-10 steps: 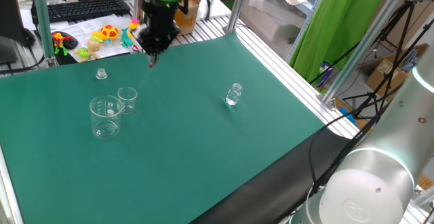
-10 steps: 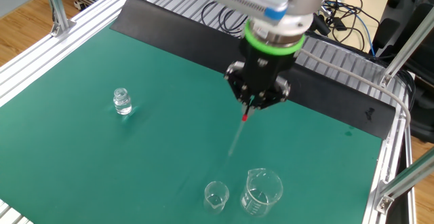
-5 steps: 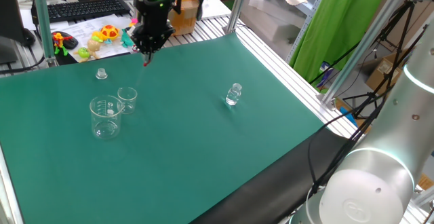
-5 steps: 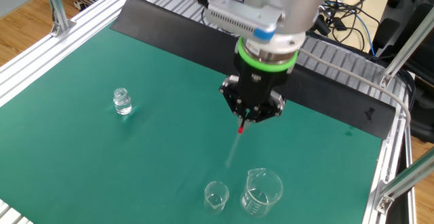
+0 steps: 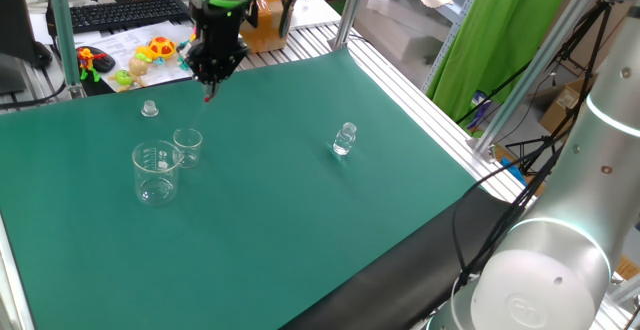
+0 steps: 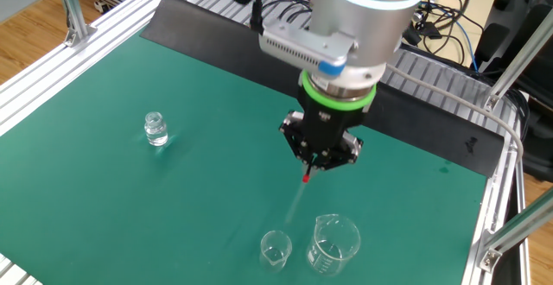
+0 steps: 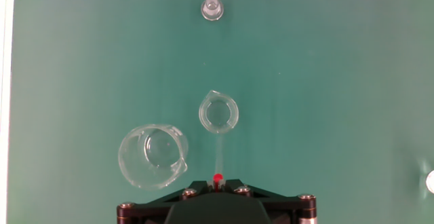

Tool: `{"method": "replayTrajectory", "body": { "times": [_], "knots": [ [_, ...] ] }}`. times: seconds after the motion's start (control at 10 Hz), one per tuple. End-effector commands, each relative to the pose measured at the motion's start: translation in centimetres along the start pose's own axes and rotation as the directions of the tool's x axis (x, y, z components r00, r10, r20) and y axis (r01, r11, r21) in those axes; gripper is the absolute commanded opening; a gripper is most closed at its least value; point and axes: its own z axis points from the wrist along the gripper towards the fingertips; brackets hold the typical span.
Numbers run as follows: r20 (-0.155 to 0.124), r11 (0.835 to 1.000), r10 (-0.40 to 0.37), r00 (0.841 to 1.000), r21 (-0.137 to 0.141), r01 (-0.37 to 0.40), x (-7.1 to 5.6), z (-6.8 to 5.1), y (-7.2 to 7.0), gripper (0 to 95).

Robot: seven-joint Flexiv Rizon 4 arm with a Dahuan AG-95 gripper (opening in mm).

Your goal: Transfer liquid using a dropper

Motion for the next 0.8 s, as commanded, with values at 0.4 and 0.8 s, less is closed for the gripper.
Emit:
{"method": "replayTrajectory", "body": {
  "times": [0.4,0.8],
  "knots": [
    [0.01,1.0,0.013,1.0,0.001,-0.013,-0.7,1.7,0.2,0.0],
    [0.014,1.0,0.017,1.0,0.0,-0.017,-0.9,2.3,0.2,0.0]
  ]
}}
